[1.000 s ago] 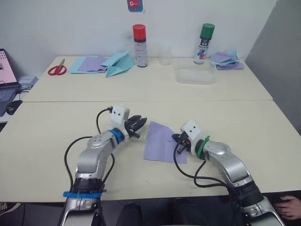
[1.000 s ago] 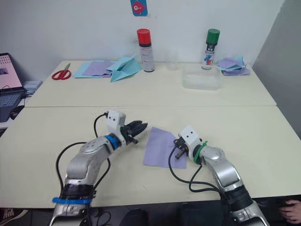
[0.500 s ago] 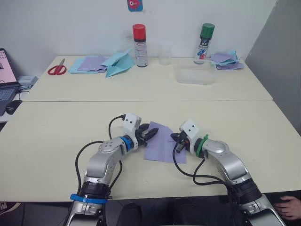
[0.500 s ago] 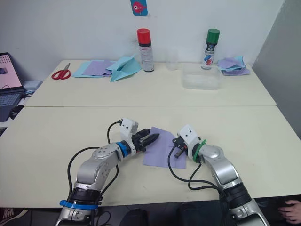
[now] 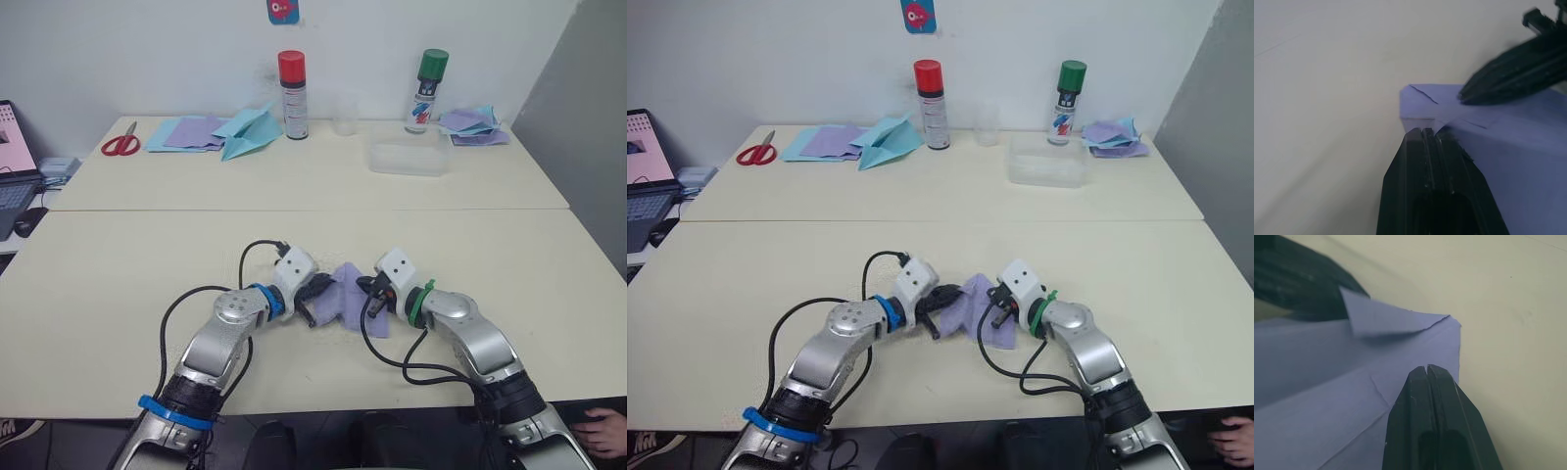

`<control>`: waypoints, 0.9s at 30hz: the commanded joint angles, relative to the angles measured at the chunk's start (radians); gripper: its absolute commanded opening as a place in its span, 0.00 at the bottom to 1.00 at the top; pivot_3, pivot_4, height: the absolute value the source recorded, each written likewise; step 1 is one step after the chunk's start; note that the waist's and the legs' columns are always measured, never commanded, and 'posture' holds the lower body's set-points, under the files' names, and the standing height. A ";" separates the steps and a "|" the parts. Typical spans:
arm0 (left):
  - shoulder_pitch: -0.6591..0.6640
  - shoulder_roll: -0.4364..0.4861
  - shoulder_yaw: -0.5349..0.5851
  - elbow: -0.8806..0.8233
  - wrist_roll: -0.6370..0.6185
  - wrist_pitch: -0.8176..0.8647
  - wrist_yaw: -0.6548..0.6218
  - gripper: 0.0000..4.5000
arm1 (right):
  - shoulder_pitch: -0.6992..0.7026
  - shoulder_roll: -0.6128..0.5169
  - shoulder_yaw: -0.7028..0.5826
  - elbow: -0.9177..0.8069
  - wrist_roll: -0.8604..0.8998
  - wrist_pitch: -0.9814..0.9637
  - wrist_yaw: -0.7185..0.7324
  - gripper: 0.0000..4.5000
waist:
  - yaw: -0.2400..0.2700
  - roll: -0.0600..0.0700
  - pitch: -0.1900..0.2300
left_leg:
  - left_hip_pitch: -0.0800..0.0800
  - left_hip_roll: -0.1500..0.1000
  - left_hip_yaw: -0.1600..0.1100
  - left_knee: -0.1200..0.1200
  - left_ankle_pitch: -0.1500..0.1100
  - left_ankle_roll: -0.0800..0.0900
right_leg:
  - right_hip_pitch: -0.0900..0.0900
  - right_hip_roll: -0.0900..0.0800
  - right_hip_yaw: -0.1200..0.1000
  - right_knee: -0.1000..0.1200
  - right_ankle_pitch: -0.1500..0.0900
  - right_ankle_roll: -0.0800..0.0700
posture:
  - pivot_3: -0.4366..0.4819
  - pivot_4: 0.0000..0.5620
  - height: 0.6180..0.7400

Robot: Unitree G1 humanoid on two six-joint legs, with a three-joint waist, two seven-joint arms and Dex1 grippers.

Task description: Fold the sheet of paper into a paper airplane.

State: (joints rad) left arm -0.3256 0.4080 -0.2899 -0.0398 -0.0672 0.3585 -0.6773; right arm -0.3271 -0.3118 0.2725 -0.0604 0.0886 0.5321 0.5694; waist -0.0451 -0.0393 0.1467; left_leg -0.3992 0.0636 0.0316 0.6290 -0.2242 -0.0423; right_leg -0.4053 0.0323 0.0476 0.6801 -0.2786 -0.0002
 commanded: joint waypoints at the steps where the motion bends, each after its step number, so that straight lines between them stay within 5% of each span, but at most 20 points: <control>1: -0.020 0.027 -0.066 0.021 0.074 -0.046 -0.032 0.01 | 0.005 -0.001 0.024 0.017 -0.013 0.011 0.012 0.00 | 0.000 0.000 0.000 | 0.000 0.000 0.000 0.000 0.000 0.000 | 0.000 0.000 0.000 0.000 0.000 0.000 | 0.48 0.27 1.00; 17: -0.100 0.141 -0.118 0.036 0.154 -0.058 -0.209 0.01 | -0.060 -0.019 0.018 0.004 0.005 -0.024 0.077 0.00 | 0.000 0.002 0.001 | -0.001 0.001 0.001 -0.002 0.000 0.000 | -0.001 0.001 -0.002 0.000 -0.002 -0.004 | 0.48 0.27 1.00; 27: -0.117 0.139 -0.144 0.087 0.202 -0.106 -0.235 0.01 | -0.191 0.105 -0.069 0.143 0.076 -0.073 0.058 0.00 | 0.007 0.003 0.002 | -0.001 0.000 0.001 -0.001 0.000 0.000 | -0.001 0.001 -0.002 0.000 -0.002 -0.004 | 0.48 0.27 1.00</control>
State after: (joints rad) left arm -0.4595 0.5429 -0.4040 0.0151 0.1108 0.2473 -0.8863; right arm -0.4959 -0.2145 0.2435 0.0708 0.1454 0.4987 0.6420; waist -0.0386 -0.0360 0.1491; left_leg -0.4003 0.0634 0.0324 0.6277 -0.2242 -0.0422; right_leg -0.4060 0.0333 0.0452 0.6804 -0.2810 -0.0040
